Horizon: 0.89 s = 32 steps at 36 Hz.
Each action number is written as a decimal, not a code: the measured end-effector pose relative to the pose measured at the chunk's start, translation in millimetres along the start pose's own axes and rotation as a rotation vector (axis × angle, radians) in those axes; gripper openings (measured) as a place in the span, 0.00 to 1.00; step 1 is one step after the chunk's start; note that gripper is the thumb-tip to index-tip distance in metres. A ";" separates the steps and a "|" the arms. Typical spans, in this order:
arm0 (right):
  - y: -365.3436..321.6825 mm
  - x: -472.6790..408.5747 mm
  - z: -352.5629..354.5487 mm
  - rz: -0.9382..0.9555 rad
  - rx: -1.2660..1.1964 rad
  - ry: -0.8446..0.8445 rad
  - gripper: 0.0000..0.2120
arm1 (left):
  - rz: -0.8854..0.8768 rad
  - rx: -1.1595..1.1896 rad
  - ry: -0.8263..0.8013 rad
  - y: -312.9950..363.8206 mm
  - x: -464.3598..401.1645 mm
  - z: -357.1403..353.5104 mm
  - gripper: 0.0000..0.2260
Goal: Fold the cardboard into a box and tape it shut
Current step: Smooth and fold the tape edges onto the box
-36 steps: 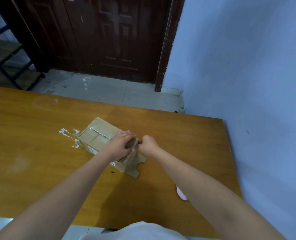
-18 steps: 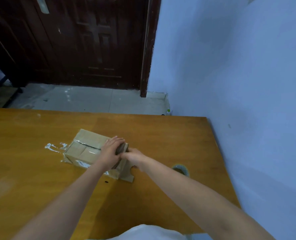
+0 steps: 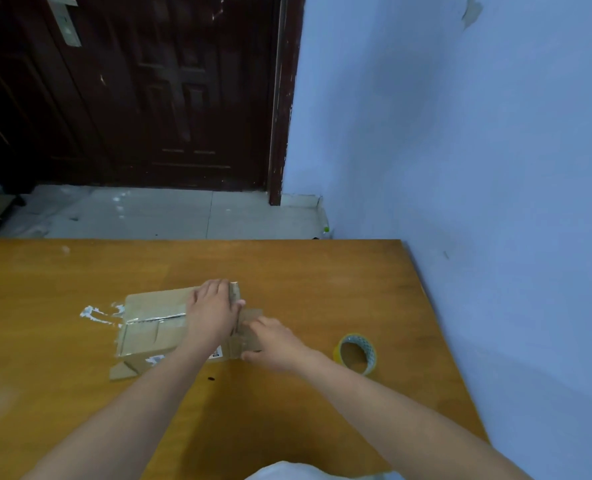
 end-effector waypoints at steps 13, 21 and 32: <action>-17.2 0.4 -12.1 0.140 0.327 0.129 0.19 | -0.315 0.078 -0.042 28.9 5.6 -0.5 0.22; -13.5 -6.8 -6.3 0.027 0.213 0.200 0.15 | -0.423 0.150 0.010 29.9 19.3 5.1 0.14; -12.1 -12.2 -1.8 -0.045 -0.114 0.231 0.24 | -0.424 0.284 -0.088 13.9 15.9 7.1 0.16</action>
Point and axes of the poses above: each hand's wrist, its own x-axis away from the middle knuckle, its own z-axis out of the back of the hand, y = z × x, the point moved 9 cm from there along -x, towards the middle knuckle, and after that the axes turned 8 degrees about y, right-handed, at the moved point
